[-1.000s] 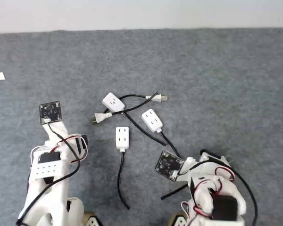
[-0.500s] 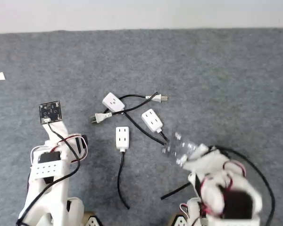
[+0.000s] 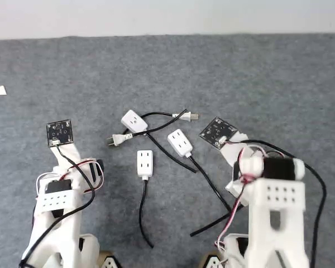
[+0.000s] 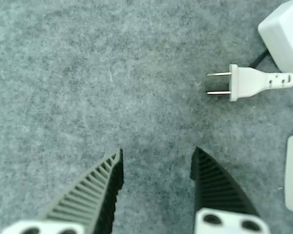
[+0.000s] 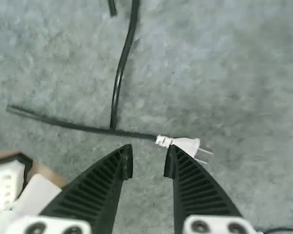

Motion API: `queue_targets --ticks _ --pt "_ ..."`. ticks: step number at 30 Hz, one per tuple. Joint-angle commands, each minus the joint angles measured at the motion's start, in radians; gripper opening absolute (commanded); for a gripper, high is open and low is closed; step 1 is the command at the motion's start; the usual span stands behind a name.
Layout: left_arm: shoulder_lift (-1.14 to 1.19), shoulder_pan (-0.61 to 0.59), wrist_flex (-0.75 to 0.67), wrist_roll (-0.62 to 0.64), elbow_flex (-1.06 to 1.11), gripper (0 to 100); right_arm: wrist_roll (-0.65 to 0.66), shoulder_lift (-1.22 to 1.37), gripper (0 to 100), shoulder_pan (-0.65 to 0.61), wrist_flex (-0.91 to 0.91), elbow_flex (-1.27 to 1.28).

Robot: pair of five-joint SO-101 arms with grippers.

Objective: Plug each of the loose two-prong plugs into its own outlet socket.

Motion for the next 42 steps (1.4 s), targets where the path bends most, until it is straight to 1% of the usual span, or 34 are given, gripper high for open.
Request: queue_targets --ticks 1,4,7,9,14,18,25,29,31,33,38,42 --pt "-0.002 -0.008 -0.025 -0.009 -0.051 22 0.127 0.09 12.4 0.033 -0.047 -0.025" --pt "-0.002 -0.008 -0.025 -0.009 -0.051 22 0.29 0.11 12.4 0.085 -0.163 0.044" --pt "0.0 -0.008 -0.025 -0.009 -0.051 22 0.528 0.113 12.4 0.148 -0.265 0.144" --pt "0.002 -0.008 -0.025 -0.009 -0.053 22 0.638 0.111 12.4 0.197 -0.325 0.192" --pt "0.002 -0.008 -0.025 -0.009 -0.053 22 0.738 0.119 12.4 0.259 -0.41 0.264" --pt "0.002 -0.008 -0.025 -0.009 -0.053 22 0.856 0.119 12.4 0.294 -0.41 0.299" --pt "0.002 -0.008 -0.025 -0.009 -0.053 22 1.01 0.119 12.4 0.348 -0.426 0.345" --pt "0.002 -0.008 -0.025 -0.009 -0.053 22 1.105 0.119 12.4 0.38 -0.559 0.414" --pt "0.002 -0.008 -0.025 -0.009 -0.053 22 1.129 0.119 12.3 0.38 -0.622 0.453" --pt "0.002 -0.008 -0.025 -0.009 -0.053 22 1.151 0.119 12.3 0.377 -0.645 0.473" --pt "0.002 -0.008 -0.025 -0.009 -0.053 22 1.238 0.108 12.2 0.374 -0.618 0.476" --pt "0.002 -0.008 -0.025 -0.009 -0.053 22 1.243 0.108 11.9 0.348 -0.61 0.46"
